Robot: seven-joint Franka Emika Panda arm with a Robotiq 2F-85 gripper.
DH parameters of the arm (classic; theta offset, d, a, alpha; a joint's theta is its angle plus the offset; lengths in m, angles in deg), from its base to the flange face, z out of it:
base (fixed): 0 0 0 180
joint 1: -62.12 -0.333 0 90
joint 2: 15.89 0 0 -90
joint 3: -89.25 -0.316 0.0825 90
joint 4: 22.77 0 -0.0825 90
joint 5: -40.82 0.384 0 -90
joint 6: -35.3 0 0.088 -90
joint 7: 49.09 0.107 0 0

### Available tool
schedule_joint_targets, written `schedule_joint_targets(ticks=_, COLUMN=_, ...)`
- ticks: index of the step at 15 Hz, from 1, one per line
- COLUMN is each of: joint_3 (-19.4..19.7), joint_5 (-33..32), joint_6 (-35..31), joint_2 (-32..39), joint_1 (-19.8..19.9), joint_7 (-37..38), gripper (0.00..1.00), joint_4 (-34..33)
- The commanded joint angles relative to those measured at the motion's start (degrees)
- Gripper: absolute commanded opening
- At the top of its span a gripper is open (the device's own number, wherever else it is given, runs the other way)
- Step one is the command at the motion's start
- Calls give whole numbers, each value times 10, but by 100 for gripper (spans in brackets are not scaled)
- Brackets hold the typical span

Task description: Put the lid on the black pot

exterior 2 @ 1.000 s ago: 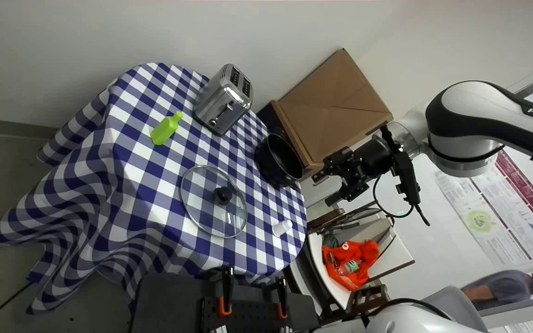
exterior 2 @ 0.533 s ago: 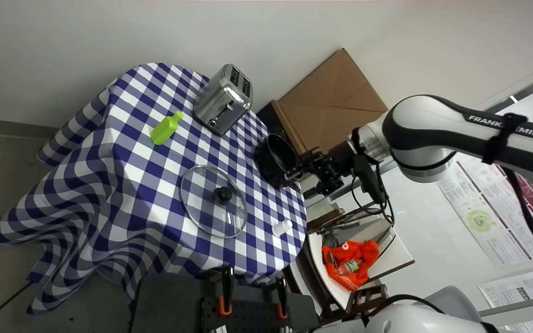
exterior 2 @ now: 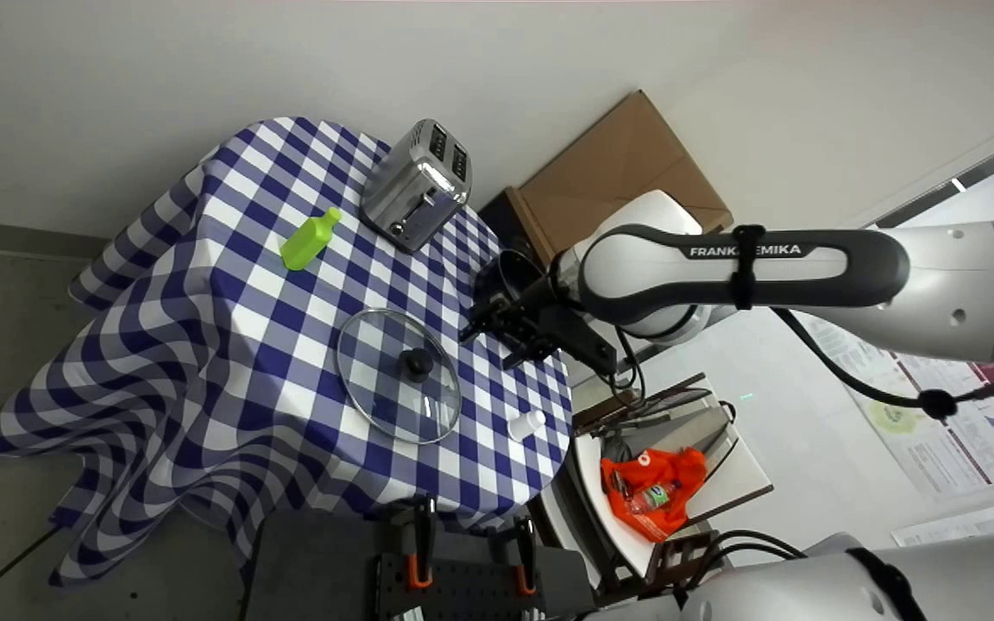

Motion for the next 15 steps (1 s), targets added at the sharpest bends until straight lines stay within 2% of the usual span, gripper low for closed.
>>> schedule_joint_targets(ticks=1, joint_3=4, joint_5=-66, joint_6=-22, joint_2=102, joint_1=-7, joint_7=57, gripper=100, joint_4=-66)
schedule_joint_targets(ticks=8, joint_3=23, joint_5=-48, joint_6=-16, joint_2=206, joint_1=-47, joint_7=41, gripper=100, joint_4=-163)
schedule_joint_targets(ticks=15, joint_3=27, joint_5=-39, joint_6=-6, joint_2=273, joint_1=-81, joint_7=32, gripper=100, joint_4=-211)
